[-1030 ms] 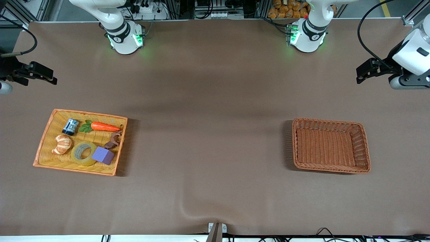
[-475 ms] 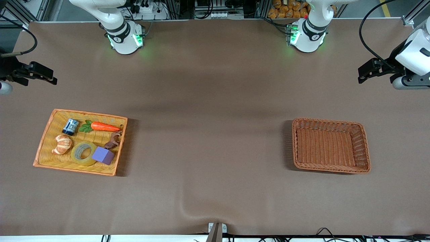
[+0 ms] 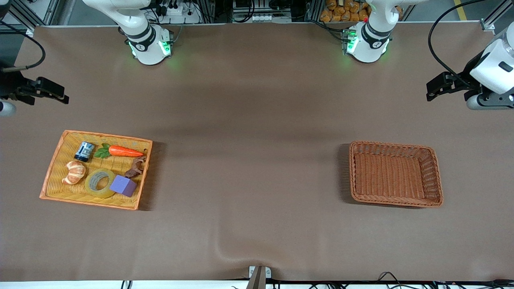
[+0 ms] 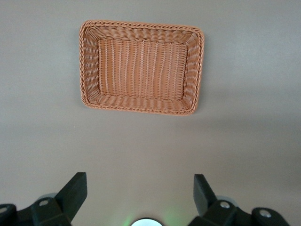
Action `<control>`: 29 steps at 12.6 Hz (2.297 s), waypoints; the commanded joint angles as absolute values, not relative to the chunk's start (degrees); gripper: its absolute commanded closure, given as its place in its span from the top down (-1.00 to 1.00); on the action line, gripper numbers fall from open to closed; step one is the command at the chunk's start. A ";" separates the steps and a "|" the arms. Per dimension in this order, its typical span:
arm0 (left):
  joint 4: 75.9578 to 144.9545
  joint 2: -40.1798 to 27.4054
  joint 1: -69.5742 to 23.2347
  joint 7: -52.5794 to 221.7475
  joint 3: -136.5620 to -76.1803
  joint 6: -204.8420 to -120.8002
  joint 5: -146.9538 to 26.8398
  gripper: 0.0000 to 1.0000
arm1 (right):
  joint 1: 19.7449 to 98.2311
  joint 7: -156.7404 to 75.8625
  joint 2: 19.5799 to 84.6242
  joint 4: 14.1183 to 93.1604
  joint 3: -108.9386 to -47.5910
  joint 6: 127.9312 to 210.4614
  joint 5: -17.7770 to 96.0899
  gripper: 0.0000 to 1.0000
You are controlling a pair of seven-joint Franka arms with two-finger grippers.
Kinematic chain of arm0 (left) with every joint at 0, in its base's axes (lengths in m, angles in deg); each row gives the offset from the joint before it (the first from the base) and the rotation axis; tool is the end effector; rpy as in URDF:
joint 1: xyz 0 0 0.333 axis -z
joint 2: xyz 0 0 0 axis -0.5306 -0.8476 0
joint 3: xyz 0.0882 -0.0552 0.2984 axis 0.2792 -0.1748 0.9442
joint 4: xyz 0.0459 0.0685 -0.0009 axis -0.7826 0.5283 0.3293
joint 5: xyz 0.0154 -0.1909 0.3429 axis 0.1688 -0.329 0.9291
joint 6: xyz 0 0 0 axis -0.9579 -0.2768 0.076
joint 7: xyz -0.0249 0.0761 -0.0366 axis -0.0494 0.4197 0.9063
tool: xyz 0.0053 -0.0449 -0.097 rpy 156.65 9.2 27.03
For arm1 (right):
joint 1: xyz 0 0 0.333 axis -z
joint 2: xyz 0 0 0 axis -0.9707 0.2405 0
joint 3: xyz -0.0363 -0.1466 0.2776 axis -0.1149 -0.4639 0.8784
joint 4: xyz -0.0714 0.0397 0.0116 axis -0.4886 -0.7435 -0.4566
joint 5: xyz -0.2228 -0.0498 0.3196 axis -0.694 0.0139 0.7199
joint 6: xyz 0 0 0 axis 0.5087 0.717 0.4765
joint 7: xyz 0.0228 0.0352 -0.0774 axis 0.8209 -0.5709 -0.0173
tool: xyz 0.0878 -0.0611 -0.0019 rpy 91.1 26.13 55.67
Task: Transfer tape with both arms
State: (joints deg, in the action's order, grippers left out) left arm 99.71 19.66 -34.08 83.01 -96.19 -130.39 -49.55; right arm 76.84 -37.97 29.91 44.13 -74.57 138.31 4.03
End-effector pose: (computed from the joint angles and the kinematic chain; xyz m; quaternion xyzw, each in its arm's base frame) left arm 0.5394 -0.0541 0.6303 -0.9993 0.0091 0.0326 0.0169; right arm 0.5506 -0.0202 0.6097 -0.9984 -0.0012 0.0528 0.0177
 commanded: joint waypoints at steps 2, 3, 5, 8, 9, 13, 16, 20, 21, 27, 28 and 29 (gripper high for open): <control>99.69 19.76 -34.77 81.65 -96.40 -129.77 -51.24 1.00 | 77.31 -38.22 34.69 43.74 -74.75 143.56 4.68 1.00; 99.69 19.59 -34.77 81.65 -96.40 -129.77 -51.24 1.00 | 77.32 -38.22 35.49 43.74 -74.75 144.36 4.68 1.00; 99.69 19.59 -34.68 81.65 -96.40 -129.77 -51.24 1.00 | 78.01 -38.22 37.68 43.74 -74.84 144.54 4.24 1.00; 99.78 19.50 -34.68 81.65 -96.40 -129.86 -51.24 1.00 | 82.92 -38.22 45.31 43.04 -74.84 150.14 4.59 1.00; 99.86 19.50 -34.68 81.65 -96.40 -129.86 -51.15 1.00 | 85.46 -38.13 48.38 42.69 -74.75 153.13 5.12 1.00; 100.13 19.50 -34.68 81.82 -96.40 -129.95 -51.24 1.00 | 87.77 -40.50 57.80 42.42 -74.75 161.15 5.12 1.00; 100.57 19.50 -34.68 81.82 -96.40 -130.38 -51.24 1.00 | 87.69 -41.38 62.73 41.63 -74.75 166.48 4.42 1.00; 100.57 19.50 -34.51 82.18 -96.48 -130.47 -51.24 1.00 | 88.48 -45.68 68.36 42.15 -74.75 176.26 4.42 1.00; 100.57 19.50 -34.59 82.18 -96.48 -130.47 -51.24 1.00 | 88.39 -45.86 68.45 42.33 -74.75 176.18 4.42 1.00; 100.57 19.50 -34.59 82.26 -96.48 -130.47 -51.77 1.00 | 87.78 -46.22 70.82 43.74 -74.75 176.01 4.42 0.55; 100.57 19.58 -34.59 82.26 -96.48 -130.47 -51.77 1.00 | 87.69 -46.13 70.83 43.74 -74.75 175.66 4.51 -0.51; 100.57 19.59 -34.59 82.26 -96.48 -130.47 -51.77 1.00 | 87.69 -45.96 70.74 43.65 -74.75 175.66 4.51 -1.00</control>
